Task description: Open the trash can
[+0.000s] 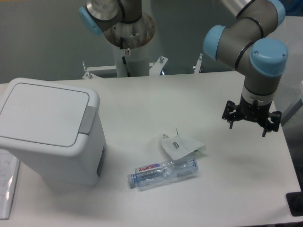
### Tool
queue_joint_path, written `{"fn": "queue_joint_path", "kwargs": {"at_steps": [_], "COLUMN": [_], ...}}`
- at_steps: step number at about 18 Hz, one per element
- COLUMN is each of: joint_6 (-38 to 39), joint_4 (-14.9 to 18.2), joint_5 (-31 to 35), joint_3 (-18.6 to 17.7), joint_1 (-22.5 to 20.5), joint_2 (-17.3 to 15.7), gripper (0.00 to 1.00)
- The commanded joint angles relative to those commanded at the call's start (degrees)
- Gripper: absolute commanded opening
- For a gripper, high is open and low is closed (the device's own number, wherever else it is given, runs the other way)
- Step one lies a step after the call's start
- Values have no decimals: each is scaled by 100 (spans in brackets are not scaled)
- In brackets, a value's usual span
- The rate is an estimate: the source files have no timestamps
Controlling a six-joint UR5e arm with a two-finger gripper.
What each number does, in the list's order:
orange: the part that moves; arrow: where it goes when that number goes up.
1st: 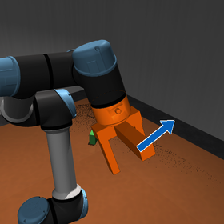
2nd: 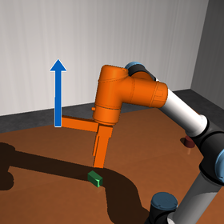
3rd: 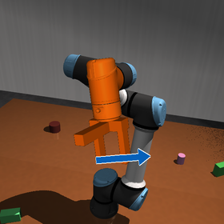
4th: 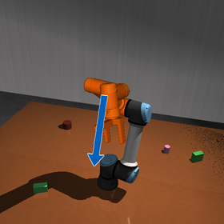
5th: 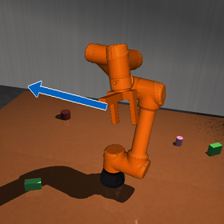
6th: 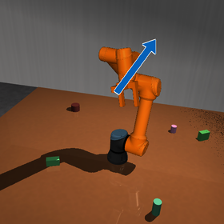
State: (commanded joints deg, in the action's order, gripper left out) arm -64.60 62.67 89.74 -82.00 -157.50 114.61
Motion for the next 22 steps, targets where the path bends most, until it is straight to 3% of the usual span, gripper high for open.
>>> {"fn": "queue_joint_path", "kwargs": {"at_steps": [11,19,22], "joint_6": [131,1975,2687], "joint_4": [-9,-26,-44], "joint_5": [-9,-166,-823], "joint_3": [-26,61,97], "joint_1": [149,755,835], "joint_2": [-17,-26,-70], "gripper": [100,100,100]}}
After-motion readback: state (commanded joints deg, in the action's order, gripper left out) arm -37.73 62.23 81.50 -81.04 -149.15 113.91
